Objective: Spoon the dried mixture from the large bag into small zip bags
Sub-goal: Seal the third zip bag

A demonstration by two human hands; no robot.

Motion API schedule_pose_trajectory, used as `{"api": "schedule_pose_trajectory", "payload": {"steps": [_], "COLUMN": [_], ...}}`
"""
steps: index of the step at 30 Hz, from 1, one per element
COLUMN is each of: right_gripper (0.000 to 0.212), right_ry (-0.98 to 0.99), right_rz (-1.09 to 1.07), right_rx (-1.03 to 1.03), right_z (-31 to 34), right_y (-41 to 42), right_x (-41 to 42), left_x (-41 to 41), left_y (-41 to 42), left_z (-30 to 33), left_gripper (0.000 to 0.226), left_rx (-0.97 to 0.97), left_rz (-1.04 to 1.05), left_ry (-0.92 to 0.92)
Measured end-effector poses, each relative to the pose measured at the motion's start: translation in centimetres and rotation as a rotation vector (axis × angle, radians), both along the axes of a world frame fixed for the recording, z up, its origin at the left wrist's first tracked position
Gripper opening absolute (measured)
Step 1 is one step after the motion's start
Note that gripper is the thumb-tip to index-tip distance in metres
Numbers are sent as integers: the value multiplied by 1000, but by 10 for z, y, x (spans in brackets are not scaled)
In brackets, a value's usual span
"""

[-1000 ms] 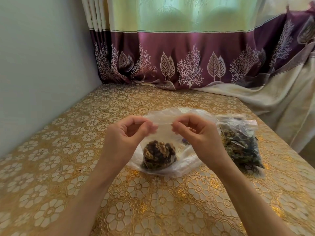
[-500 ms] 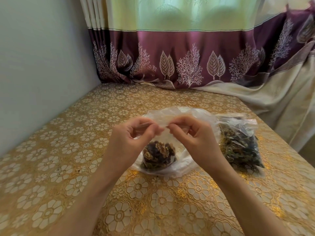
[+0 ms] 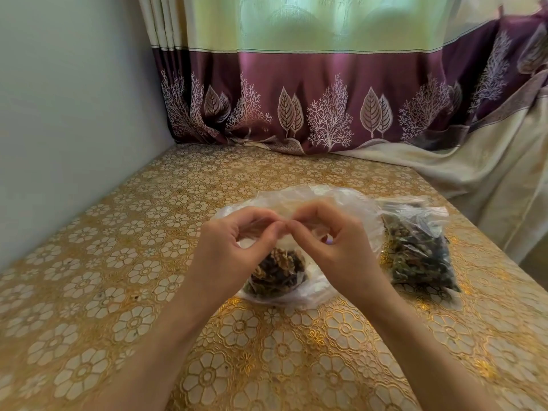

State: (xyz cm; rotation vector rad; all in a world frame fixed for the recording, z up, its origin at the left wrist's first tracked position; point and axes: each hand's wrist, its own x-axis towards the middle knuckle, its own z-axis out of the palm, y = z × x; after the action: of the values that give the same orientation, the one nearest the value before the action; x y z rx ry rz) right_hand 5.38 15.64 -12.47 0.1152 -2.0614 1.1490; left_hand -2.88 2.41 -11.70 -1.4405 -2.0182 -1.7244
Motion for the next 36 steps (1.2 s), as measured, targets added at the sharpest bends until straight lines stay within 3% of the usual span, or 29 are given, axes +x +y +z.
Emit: {"api": "schedule_pose_trajectory", "payload": {"steps": [9, 18, 25, 30, 36], "right_gripper": [2, 3, 11, 6, 18], "right_ry": [19, 19, -42, -45, -100], "right_rz": [-53, -58, -69, -85, -61], "right_rx": [32, 23, -127, -304, -379], "right_z": [-3, -2, 3, 2, -1], "right_y": [-3, -4, 3, 9, 17], "right_x": [0, -1, 1, 1, 0], "left_x": [1, -4, -17, -22, -31], "left_y": [1, -1, -9, -10, -7], "left_z": [-2, -3, -1, -1, -4], "left_gripper": [13, 13, 13, 16, 10], "left_rx": [1, -9, 14, 41, 58], "left_rz": [59, 18, 35, -5, 29], "left_ry": [29, -70, -119, -180, -202]}}
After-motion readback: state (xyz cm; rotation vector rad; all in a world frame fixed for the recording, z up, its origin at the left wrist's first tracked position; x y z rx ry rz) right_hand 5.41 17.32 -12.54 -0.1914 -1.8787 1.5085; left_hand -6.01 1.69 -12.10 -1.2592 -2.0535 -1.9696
